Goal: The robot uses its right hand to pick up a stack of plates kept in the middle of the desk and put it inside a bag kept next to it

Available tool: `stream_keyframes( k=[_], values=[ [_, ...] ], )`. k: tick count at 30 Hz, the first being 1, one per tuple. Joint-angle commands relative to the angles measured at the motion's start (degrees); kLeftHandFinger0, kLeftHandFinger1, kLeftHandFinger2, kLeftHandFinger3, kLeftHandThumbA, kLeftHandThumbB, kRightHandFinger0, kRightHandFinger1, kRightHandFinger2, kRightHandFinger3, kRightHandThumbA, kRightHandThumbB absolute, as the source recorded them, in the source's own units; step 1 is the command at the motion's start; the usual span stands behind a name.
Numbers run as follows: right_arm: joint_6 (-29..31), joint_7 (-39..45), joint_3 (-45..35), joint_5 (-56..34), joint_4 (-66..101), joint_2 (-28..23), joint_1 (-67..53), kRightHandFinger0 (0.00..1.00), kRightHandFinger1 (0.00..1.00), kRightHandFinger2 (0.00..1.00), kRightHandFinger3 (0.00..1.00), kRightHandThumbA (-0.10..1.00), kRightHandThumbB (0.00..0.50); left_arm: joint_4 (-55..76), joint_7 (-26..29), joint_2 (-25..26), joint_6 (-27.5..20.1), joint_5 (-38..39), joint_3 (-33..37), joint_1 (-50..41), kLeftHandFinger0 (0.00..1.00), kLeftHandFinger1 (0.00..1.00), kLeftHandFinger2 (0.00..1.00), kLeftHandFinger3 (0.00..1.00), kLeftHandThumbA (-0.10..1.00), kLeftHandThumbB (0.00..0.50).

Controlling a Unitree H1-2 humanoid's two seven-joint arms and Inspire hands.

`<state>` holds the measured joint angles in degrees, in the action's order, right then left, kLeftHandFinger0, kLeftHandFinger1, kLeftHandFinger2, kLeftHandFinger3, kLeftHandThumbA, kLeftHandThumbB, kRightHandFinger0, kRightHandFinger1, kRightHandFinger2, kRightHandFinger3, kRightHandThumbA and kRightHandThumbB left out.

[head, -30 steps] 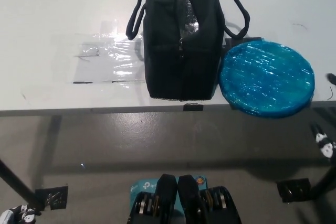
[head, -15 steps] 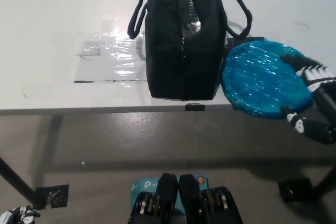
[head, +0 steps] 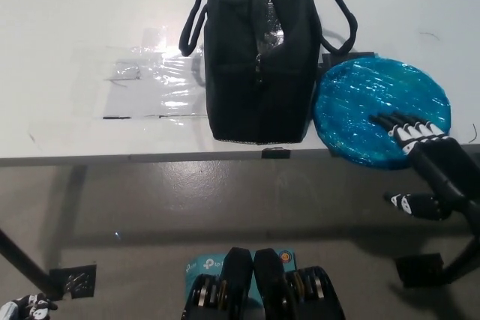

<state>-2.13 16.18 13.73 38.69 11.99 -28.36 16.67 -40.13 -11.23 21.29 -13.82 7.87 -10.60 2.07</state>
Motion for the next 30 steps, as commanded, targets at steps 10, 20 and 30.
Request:
stream_keyframes(
  k=[10,20,30],
  values=[
    [0.1,-0.9,0.6,6.7,-3.8,-0.3,4.1,1.00,1.00,1.00,1.00,0.81,0.500,1.7,-0.5,2.0,-0.4,0.1,-0.3,-0.3,0.00,0.00,0.16,0.20,-0.09,0.500],
    [1.7,-2.9,2.4,10.1,-10.9,-0.3,9.2,1.00,1.00,1.00,1.00,0.84,0.500,2.0,0.2,2.5,-0.5,-1.4,0.5,1.1,0.00,0.00,0.16,0.17,-0.08,0.500],
    [1.4,-2.1,6.0,11.7,-15.0,1.2,7.6,1.00,1.00,1.00,1.00,0.76,0.500,1.5,-0.9,2.5,-0.6,-0.4,0.3,1.9,0.00,0.00,0.14,0.19,-0.10,0.500]
  ],
)
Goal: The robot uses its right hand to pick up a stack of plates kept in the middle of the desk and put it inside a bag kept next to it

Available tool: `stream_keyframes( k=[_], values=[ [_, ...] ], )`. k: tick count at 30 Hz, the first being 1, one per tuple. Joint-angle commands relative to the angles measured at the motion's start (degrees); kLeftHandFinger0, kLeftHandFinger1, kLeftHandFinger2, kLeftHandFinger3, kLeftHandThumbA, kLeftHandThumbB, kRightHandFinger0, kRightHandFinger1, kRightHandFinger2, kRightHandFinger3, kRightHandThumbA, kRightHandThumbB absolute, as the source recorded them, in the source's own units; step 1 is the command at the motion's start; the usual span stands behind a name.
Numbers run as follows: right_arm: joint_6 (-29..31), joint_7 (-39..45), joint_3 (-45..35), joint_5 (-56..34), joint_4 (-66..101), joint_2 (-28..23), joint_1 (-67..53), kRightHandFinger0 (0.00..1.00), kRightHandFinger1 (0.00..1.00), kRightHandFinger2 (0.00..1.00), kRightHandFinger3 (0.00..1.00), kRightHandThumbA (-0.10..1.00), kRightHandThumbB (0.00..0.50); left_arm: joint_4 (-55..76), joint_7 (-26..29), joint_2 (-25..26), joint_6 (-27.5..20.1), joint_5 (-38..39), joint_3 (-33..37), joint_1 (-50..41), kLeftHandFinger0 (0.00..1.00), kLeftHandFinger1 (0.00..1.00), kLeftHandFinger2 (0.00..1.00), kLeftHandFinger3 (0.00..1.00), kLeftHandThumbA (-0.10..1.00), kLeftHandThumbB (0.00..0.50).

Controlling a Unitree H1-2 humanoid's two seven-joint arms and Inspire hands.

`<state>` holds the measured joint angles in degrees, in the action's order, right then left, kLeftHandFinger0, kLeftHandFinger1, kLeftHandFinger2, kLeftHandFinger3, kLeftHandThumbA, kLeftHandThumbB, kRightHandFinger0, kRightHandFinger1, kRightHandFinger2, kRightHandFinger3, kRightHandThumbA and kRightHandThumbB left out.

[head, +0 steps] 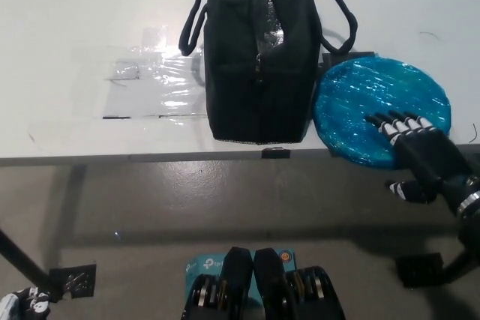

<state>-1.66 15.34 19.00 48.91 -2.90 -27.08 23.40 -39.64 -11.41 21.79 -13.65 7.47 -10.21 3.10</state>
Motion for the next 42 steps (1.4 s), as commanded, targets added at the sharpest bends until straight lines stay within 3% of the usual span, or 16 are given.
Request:
stream_keyframes(
  k=[1,7,13,15,16,17,18,19,20,22,25,30,35,37,39,42],
  values=[
    [1.1,-1.6,0.9,1.5,-0.4,0.1,0.6,1.00,1.00,1.00,1.00,0.75,0.500,0.8,-0.6,2.0,-0.9,0.0,-0.1,0.9,0.00,0.00,0.14,0.19,-0.10,0.500],
    [1.0,-1.9,3.1,3.3,-0.7,0.4,-1.4,1.00,1.00,1.00,1.00,0.74,0.500,1.1,-0.6,2.1,-1.0,-0.4,0.2,1.0,0.00,0.00,0.16,0.18,-0.10,0.500],
    [-1.6,-4.0,3.5,5.8,-2.8,1.6,-2.1,1.00,1.00,1.00,1.00,0.48,0.500,1.3,-0.1,1.8,-0.7,-0.8,0.4,0.5,0.00,0.00,0.16,0.18,-0.07,0.500],
    [-2.1,-7.3,3.5,8.8,-3.9,1.4,-1.2,1.00,1.00,1.00,1.00,0.49,0.375,0.9,-0.6,1.9,-1.5,-0.5,0.3,0.5,0.00,0.00,0.15,0.18,-0.10,0.500],
    [-2.2,-7.5,3.6,9.1,-4.0,1.4,-1.1,1.00,1.00,1.00,1.00,0.50,0.371,0.8,-0.6,1.9,-1.5,-0.4,0.3,0.6,0.00,0.00,0.15,0.18,-0.10,0.500],
    [-2.4,-8.3,3.1,9.6,-4.5,1.1,0.5,1.00,1.00,1.00,1.00,0.53,0.087,1.1,-0.6,1.8,-1.3,-0.3,0.3,0.5,0.00,0.00,0.15,0.17,-0.10,0.500],
    [0.2,-11.7,2.4,8.3,-5.7,1.0,1.2,0.81,0.70,0.77,1.00,0.45,0.003,1.4,-0.3,1.8,-0.7,-0.5,0.3,0.5,0.00,0.00,0.15,0.17,-0.09,0.500],
    [1.5,-14.5,2.2,8.2,-5.9,1.3,1.0,0.06,0.14,0.33,1.00,0.16,0.000,1.5,-0.6,1.9,-1.1,-0.4,0.2,-0.7,0.00,0.00,0.15,0.17,-0.09,0.500],
    [2.9,-16.7,2.2,8.5,-6.0,0.8,2.0,0.00,0.01,0.09,0.98,-0.08,0.000,1.9,-0.1,1.9,-0.6,-0.9,0.4,-0.8,0.00,0.01,0.17,0.19,-0.09,0.500],
    [4.0,-17.5,2.4,8.8,-5.6,0.5,2.3,0.00,0.02,0.15,0.58,-0.10,0.006,1.7,0.0,2.0,-0.6,-1.2,0.5,-1.0,0.00,0.02,0.17,0.19,-0.09,0.500],
    [6.4,-22.1,2.5,9.4,-5.6,0.6,2.5,0.00,0.00,0.15,0.34,-0.10,0.030,2.6,0.8,2.1,0.5,-2.4,0.9,-1.0,0.00,0.03,0.17,0.19,-0.10,0.500],
    [8.4,-25.6,2.8,10.0,-5.5,0.9,2.3,0.00,0.00,0.04,0.21,-0.10,0.121,2.2,0.2,1.9,0.1,-2.0,0.8,-1.1,0.00,0.02,0.17,0.20,-0.09,0.500],
    [8.0,-25.2,2.2,9.6,-4.8,1.3,2.0,0.00,0.00,0.10,0.01,-0.10,0.098,1.9,0.2,1.9,0.3,-2.0,0.7,-1.0,0.00,0.00,0.15,0.18,-0.10,0.500],
    [7.8,-24.6,2.0,9.2,-4.2,1.3,2.1,0.00,0.00,0.24,0.01,-0.10,0.175,1.7,0.1,2.0,0.0,-2.1,0.8,-0.9,0.00,0.00,0.15,0.18,-0.10,0.500],
    [7.6,-24.1,1.8,9.1,-4.0,1.4,2.1,0.00,0.00,0.28,0.04,-0.10,0.361,1.8,0.5,2.0,-0.1,-2.7,0.9,-1.0,0.00,0.00,0.15,0.19,-0.10,0.500],
    [5.2,-19.1,1.6,9.1,-1.6,1.2,1.9,0.00,0.02,0.32,0.04,-0.10,0.373,1.9,0.1,2.0,0.2,-2.7,1.0,-1.0,0.00,0.00,0.15,0.18,-0.10,0.500]
  ],
)
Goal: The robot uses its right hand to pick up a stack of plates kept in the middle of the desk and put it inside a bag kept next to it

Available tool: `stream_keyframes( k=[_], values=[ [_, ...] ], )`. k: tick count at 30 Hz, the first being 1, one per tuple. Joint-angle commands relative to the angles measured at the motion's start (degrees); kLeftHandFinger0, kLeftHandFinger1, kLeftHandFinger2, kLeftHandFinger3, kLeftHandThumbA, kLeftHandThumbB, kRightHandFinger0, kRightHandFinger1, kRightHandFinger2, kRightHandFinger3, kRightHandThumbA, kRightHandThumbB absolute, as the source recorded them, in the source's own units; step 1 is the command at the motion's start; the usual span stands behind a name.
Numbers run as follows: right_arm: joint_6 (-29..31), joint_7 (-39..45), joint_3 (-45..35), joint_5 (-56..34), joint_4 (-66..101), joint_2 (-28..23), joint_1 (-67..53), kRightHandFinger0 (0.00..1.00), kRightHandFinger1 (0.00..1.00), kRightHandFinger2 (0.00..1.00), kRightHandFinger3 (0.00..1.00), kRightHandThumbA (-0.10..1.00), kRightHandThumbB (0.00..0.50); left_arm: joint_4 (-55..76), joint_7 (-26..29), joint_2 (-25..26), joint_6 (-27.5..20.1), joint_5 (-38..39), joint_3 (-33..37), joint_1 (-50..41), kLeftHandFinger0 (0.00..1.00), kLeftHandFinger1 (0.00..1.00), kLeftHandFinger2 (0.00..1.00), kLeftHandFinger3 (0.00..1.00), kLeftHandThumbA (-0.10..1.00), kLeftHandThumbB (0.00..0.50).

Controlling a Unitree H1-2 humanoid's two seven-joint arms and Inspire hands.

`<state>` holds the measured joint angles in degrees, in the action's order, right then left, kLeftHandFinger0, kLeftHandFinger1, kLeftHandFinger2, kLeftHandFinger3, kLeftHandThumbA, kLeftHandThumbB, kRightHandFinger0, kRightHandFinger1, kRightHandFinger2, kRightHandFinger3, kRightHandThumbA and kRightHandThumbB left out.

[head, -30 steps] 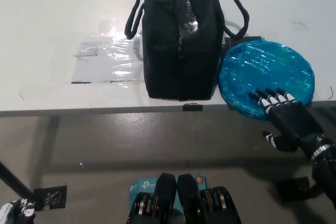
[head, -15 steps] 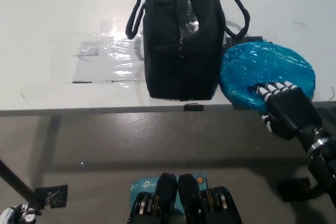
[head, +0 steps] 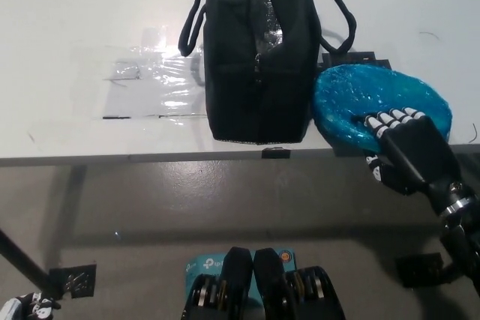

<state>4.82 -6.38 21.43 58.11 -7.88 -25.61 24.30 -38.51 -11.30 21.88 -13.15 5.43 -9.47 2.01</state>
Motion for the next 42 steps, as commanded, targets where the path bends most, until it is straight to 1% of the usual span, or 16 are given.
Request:
stream_keyframes(
  k=[1,3,5,9,15,16,18,20,22,24,30,31,34,38,40,42],
  values=[
    [-1.6,3.2,-0.9,-0.3,3.9,-0.3,1.0,0.00,0.02,0.32,0.07,-0.10,0.369,0.7,-0.2,2.0,-0.3,-0.5,0.3,0.2,0.00,0.00,0.14,0.18,-0.10,0.500],
    [-1.7,3.7,-1.1,-0.3,4.2,-0.2,1.0,0.00,0.02,0.32,0.07,-0.10,0.369,0.6,-0.3,2.0,-0.3,-0.5,0.3,0.2,0.00,0.00,0.14,0.18,-0.10,0.500],
    [-2.8,6.4,-2.3,-2.8,5.2,-0.1,1.7,0.00,0.05,0.35,0.05,-0.10,0.293,-0.4,-0.5,1.8,-1.2,-0.1,0.1,0.5,0.00,0.00,0.13,0.17,-0.10,0.500],
    [-5.8,9.9,-5.6,-6.6,7.2,0.8,1.9,0.00,0.08,0.37,0.05,-0.10,0.248,0.1,0.0,1.8,-1.0,-0.6,0.3,0.4,0.00,0.00,0.13,0.18,-0.10,0.500],
    [-8.3,11.6,-12.7,-13.7,8.3,2.4,2.4,0.00,0.10,0.38,0.03,-0.10,0.242,0.0,0.0,1.9,-0.8,-0.7,0.4,0.4,0.00,0.00,0.14,0.17,-0.10,0.500],
    [-10.8,12.1,-15.9,-17.1,8.8,3.5,2.6,0.00,0.08,0.40,0.08,-0.10,0.191,0.4,0.1,1.9,-0.9,-0.8,0.5,0.2,0.00,0.00,0.14,0.18,-0.09,0.500],
    [-11.9,12.4,-18.1,-19.0,8.3,4.3,3.3,0.00,0.04,0.38,0.09,-0.10,0.153,0.1,0.2,1.9,-1.4,-0.8,0.3,-0.1,0.00,0.00,0.14,0.17,-0.08,0.500],
    [-11.5,12.0,-20.2,-20.6,8.4,4.4,3.4,0.00,0.02,0.37,0.10,-0.10,0.147,-0.3,-0.4,1.8,-1.4,0.0,0.1,0.0,0.00,0.00,0.13,0.17,-0.06,0.500],
    [-12.4,12.0,-22.3,-22.2,8.9,4.9,3.8,0.00,0.00,0.33,0.05,-0.10,0.244,0.5,-0.3,1.6,-0.5,0.2,-0.1,-0.4,0.00,0.00,0.14,0.16,-0.05,0.500],
    [-12.7,12.1,-24.2,-24.3,9.2,5.0,4.1,0.00,0.00,0.28,0.02,-0.10,0.262,0.8,0.0,1.4,-0.2,0.4,-0.3,-0.4,0.00,0.00,0.12,0.16,-0.10,0.500],
    [-19.7,13.4,-28.3,-27.6,11.5,6.3,6.1,0.00,0.00,0.31,0.09,-0.10,0.255,0.3,-0.2,1.7,-1.0,0.3,-0.4,-0.6,0.00,0.02,0.17,0.18,-0.10,0.500],
    [-19.3,13.2,-28.8,-28.4,11.5,6.2,6.3,0.00,0.00,0.22,0.04,-0.10,0.236,0.4,-0.5,1.8,-1.1,0.4,-0.4,-0.7,0.00,0.03,0.17,0.17,-0.10,0.500],
    [-19.3,12.6,-29.6,-29.9,11.3,6.3,6.7,0.00,0.00,0.16,0.00,-0.10,0.259,0.4,-0.3,1.7,-1.0,0.4,-0.4,-0.7,0.00,0.02,0.17,0.17,-0.09,0.500],
    [-20.7,12.1,-32.1,-33.6,11.4,7.2,7.6,0.00,0.00,0.15,0.00,-0.10,0.238,0.9,-0.1,1.7,-0.8,0.2,-0.4,-0.9,0.00,0.03,0.16,0.18,-0.08,0.500],
    [-24.6,11.6,-34.1,-36.1,12.4,9.2,8.6,0.00,0.00,0.17,0.06,-0.10,0.241,1.2,-0.1,2.0,-0.5,0.4,-0.7,-1.7,0.00,0.05,0.19,0.20,-0.10,0.500],
    [-23.4,11.6,-35.1,-38.5,11.6,9.3,9.4,0.00,0.00,0.17,0.12,-0.10,0.248,1.3,-0.1,2.0,-0.6,0.0,-0.5,-1.7,0.00,0.04,0.18,0.20,-0.10,0.500]
  ],
)
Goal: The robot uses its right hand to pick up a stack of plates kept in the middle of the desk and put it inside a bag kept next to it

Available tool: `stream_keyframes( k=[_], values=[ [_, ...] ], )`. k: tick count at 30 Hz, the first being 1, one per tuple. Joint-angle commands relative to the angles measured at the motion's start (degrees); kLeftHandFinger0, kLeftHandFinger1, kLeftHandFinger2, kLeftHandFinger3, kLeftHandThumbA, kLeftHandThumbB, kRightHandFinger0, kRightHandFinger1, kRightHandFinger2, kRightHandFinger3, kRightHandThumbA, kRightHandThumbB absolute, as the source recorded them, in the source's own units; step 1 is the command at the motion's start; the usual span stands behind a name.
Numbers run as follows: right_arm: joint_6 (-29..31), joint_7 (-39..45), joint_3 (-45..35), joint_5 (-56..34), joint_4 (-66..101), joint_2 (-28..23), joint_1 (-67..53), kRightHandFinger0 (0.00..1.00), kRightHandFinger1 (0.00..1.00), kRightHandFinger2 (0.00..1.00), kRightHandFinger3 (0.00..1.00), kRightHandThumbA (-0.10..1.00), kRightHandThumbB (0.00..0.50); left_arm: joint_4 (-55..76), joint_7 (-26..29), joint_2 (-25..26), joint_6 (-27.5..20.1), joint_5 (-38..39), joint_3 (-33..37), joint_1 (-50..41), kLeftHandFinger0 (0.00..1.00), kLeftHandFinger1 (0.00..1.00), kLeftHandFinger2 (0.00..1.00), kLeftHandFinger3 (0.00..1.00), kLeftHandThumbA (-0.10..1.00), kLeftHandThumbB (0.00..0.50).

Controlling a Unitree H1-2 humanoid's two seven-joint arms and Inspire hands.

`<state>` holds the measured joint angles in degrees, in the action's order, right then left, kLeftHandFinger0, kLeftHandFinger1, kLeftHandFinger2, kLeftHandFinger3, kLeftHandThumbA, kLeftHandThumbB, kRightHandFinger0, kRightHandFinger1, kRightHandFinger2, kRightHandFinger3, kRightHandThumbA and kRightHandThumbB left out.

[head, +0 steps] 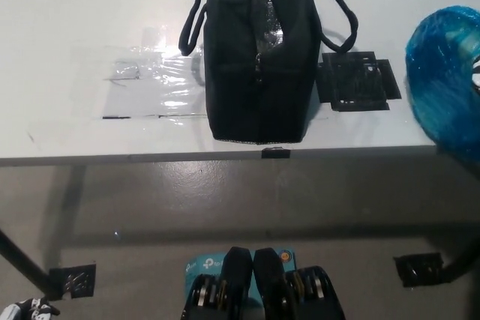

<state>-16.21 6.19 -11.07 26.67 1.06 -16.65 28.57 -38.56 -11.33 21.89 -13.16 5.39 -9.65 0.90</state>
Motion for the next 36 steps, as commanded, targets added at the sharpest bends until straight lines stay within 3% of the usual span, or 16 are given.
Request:
stream_keyframes(
  k=[1,3,5,10,11,15,16,17,18,21,22,25,27,29,31,36],
  values=[
    [-2.0,-1.2,-3.1,-8.0,2.1,0.6,6.1,0.00,0.00,0.21,0.15,-0.10,0.300,1.6,-0.2,2.1,-0.6,0.1,-0.3,-0.7,0.00,0.05,0.19,0.20,-0.10,0.500],
    [-3.3,-1.2,-2.7,-7.2,2.2,0.6,7.6,0.00,0.00,0.28,0.28,-0.10,0.343,2.0,0.5,2.0,-0.5,-0.5,-0.2,-0.9,0.00,0.06,0.20,0.22,-0.10,0.500],
    [-3.6,-1.4,-2.5,-7.3,2.2,0.5,7.7,0.00,0.00,0.30,0.30,-0.10,0.348,2.1,0.5,2.0,-0.4,-0.6,-0.2,-1.0,0.00,0.06,0.21,0.23,-0.10,0.500],
    [-8.6,-1.3,-2.1,-7.8,2.2,1.4,11.9,0.00,0.03,0.37,0.37,-0.10,0.314,2.2,0.8,2.2,-0.2,-1.3,0.0,-1.2,0.00,0.05,0.19,0.23,-0.10,0.500],
    [-8.3,-1.2,-1.3,-7.2,1.3,0.9,13.1,0.00,0.01,0.33,0.33,-0.10,0.278,2.0,0.5,2.2,-0.3,-1.0,-0.1,-1.1,0.00,0.04,0.18,0.22,-0.10,0.500],
    [-10.3,-1.1,0.7,-5.9,-0.9,-0.1,17.0,0.00,0.00,0.14,0.21,-0.10,0.237,1.6,0.1,2.1,-0.8,-0.6,-0.2,-1.4,0.00,0.04,0.19,0.23,-0.10,0.500],
    [-10.5,-1.2,0.8,-6.0,-0.9,-0.2,17.1,0.00,0.00,0.13,0.21,-0.10,0.237,1.6,0.1,2.1,-0.8,-0.6,-0.2,-1.4,0.00,0.04,0.19,0.23,-0.10,0.500],
    [-10.5,-1.3,0.9,-6.1,-1.4,-0.3,18.1,0.00,0.00,0.18,0.27,-0.10,0.192,1.5,0.0,2.1,-0.8,-0.6,-0.2,-1.4,0.00,0.03,0.18,0.22,-0.10,0.500],
    [-10.7,0.0,2.2,-4.1,-3.7,-1.3,23.1,0.00,0.00,0.14,0.25,-0.10,0.225,1.6,-0.2,2.2,-0.9,-0.2,-0.3,-1.5,0.00,0.01,0.15,0.21,-0.09,0.500],
    [-10.7,0.0,2.5,-4.0,-4.0,-1.5,23.5,0.00,0.00,0.13,0.25,-0.10,0.224,1.6,-0.3,2.2,-0.9,-0.2,-0.4,-1.5,0.00,0.01,0.15,0.20,-0.09,0.500],
    [-10.7,-0.7,6.7,0.3,-5.6,-4.2,27.5,0.00,0.00,0.11,0.16,-0.10,0.304,1.6,-0.1,2.2,-0.7,-0.3,-0.4,-1.5,0.00,0.01,0.16,0.20,-0.10,0.500],
    [-10.7,-0.7,8.3,1.6,-6.4,-5.0,29.0,0.00,0.00,0.00,0.02,-0.10,0.293,1.8,-0.6,2.3,-0.6,0.3,-0.6,-1.6,0.00,0.02,0.17,0.20,-0.10,0.500],
    [-10.7,-0.9,8.5,1.5,-6.5,-5.1,29.1,0.00,0.00,0.00,0.02,-0.10,0.294,1.8,-0.6,2.3,-0.6,0.2,-0.6,-1.6,0.00,0.02,0.17,0.20,-0.10,0.500],
    [-10.7,2.2,9.0,5.8,-8.9,-4.6,34.2,0.00,0.00,0.10,0.06,-0.10,0.335,3.1,0.1,2.3,1.1,-0.3,-0.6,-2.2,0.01,0.04,0.18,0.22,-0.10,0.500],
    [-10.7,2.7,9.7,6.9,-9.5,-4.3,35.1,0.00,0.00,0.22,0.10,-0.10,0.335,3.1,-0.3,2.1,1.2,0.1,-0.6,-2.4,0.01,0.04,0.18,0.22,-0.10,0.500],
    [-10.7,4.3,11.5,8.3,-10.1,-3.5,35.9,0.00,0.01,0.32,0.10,-0.10,0.348,2.7,-0.1,1.8,-0.4,-0.6,-0.2,-3.5,0.00,0.07,0.21,0.23,-0.10,0.500]
  ],
)
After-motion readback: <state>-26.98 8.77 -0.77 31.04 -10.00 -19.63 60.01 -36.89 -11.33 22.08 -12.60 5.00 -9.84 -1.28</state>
